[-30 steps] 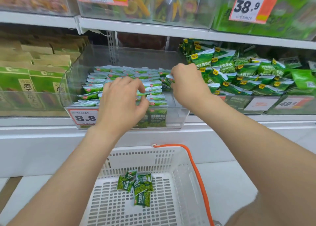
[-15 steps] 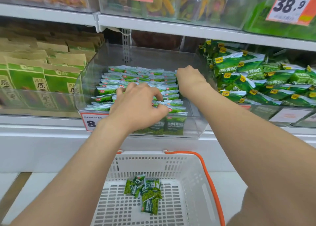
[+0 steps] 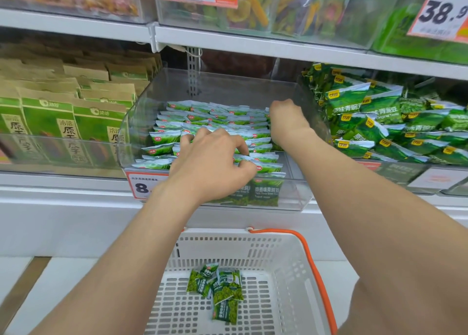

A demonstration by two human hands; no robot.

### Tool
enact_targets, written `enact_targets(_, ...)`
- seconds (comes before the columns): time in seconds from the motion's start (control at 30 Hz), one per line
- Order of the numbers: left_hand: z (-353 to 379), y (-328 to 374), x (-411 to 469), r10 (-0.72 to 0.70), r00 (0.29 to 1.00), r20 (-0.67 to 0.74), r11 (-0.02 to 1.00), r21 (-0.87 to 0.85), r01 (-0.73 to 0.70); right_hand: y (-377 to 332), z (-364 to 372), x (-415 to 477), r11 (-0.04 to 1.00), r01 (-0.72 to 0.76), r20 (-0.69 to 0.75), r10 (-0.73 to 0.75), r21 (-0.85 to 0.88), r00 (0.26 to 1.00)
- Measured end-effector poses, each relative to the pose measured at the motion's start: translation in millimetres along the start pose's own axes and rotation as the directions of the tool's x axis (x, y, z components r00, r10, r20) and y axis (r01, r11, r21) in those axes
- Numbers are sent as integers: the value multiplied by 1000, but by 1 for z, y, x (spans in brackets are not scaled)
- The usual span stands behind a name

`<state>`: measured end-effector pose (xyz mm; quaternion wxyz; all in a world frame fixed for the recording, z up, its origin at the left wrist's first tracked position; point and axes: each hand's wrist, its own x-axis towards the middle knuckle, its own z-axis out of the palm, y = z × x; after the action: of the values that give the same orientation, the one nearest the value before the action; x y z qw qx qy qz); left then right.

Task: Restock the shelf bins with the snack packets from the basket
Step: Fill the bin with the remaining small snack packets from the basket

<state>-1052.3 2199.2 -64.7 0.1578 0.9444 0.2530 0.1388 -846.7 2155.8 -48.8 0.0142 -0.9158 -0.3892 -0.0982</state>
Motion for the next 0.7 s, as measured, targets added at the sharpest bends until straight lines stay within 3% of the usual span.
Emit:
enact_targets(0.13, 0, 1, -1, 10, 1000, -20, 1000, 2, -10, -2, 2, -3, 1000, 1, -15, -1, -9, 1000)
enact_targets(0.37, 2, -2, -5, 51, 991, -125, 999, -6, -53, -2, -24, -22, 992, -54, 173, 34, 114, 984)
enact_targets(0.43, 3, -1, -7, 70, 981, -180, 998, 2, -70, 1, -37, -38, 987, -1, 83, -12, 160, 997)
enact_targets(0.53, 5, 0, -11, 99, 960, -260, 995, 24, -97, 6, -50, -75, 980, 102, -182, -71, 171, 981)
enact_targets(0.6, 7, 1, -15, 163, 918, -361, 987, 63, -151, 8, -58, -107, 966, 194, -297, -138, 169, 945)
enact_targets(0.67, 12, 6, -20, 278, 829, -485, 961, 132, -245, 10, -67, -137, 936, 273, -233, -220, 224, 947)
enact_targets(0.7, 15, 9, -23, 333, 777, -534, 942, 164, -291, 12, -68, -149, 920, 310, -134, -285, 241, 949)
